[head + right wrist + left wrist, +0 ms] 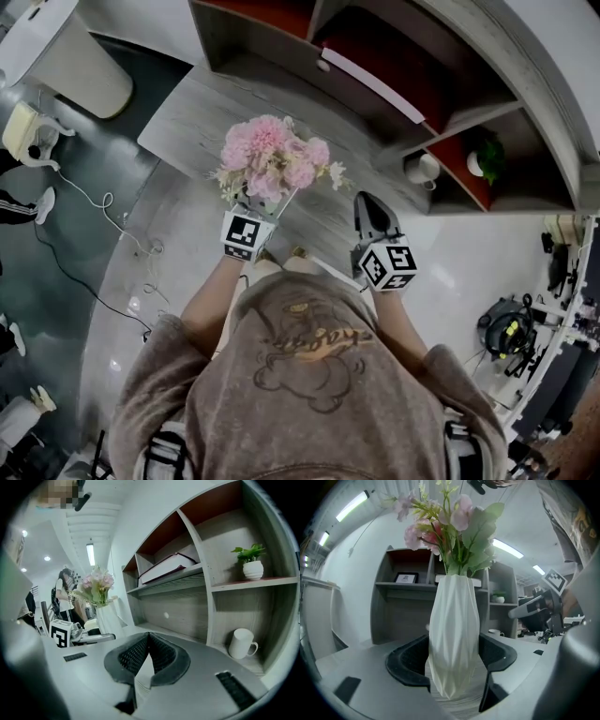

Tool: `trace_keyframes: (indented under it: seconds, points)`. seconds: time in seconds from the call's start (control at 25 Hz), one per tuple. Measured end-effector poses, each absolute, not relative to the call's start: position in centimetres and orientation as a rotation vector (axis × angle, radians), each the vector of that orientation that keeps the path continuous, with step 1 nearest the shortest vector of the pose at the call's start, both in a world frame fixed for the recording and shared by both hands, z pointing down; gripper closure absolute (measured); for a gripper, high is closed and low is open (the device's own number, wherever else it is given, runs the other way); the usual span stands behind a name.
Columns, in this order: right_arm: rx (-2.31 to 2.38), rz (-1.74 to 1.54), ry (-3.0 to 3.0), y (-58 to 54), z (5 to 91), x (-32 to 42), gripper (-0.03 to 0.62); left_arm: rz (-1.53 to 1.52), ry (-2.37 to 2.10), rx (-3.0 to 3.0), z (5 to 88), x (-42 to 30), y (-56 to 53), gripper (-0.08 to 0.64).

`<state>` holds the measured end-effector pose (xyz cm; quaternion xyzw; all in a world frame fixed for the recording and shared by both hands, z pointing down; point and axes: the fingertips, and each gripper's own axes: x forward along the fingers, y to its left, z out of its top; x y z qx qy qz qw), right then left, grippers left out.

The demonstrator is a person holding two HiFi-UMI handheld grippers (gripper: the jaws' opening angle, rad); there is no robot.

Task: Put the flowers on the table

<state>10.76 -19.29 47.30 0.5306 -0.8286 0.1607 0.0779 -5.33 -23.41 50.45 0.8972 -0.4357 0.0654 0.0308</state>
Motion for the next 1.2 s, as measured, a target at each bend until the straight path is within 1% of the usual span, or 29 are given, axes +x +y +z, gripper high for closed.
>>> trace_keyframes:
  seconds: [0.28,0.88,1.2]
  points:
    - [1.607,0.505,-2.434,-18.7,48.1,12.6,0.595,0.229,-1.291,2.793,52.8,-3.3,-24.7,0.221]
    - [1.603,0.546,-2.374,-18.1,49.9,13.5,0.595,0.332,-1.254,2.795,57.3,-2.3,-25.7,0.221]
    - [1.583,0.551,-2.371,-18.4,50.2,13.3,0.595,0.321,-1.235,2.802,57.6,-1.9,-25.6,0.221]
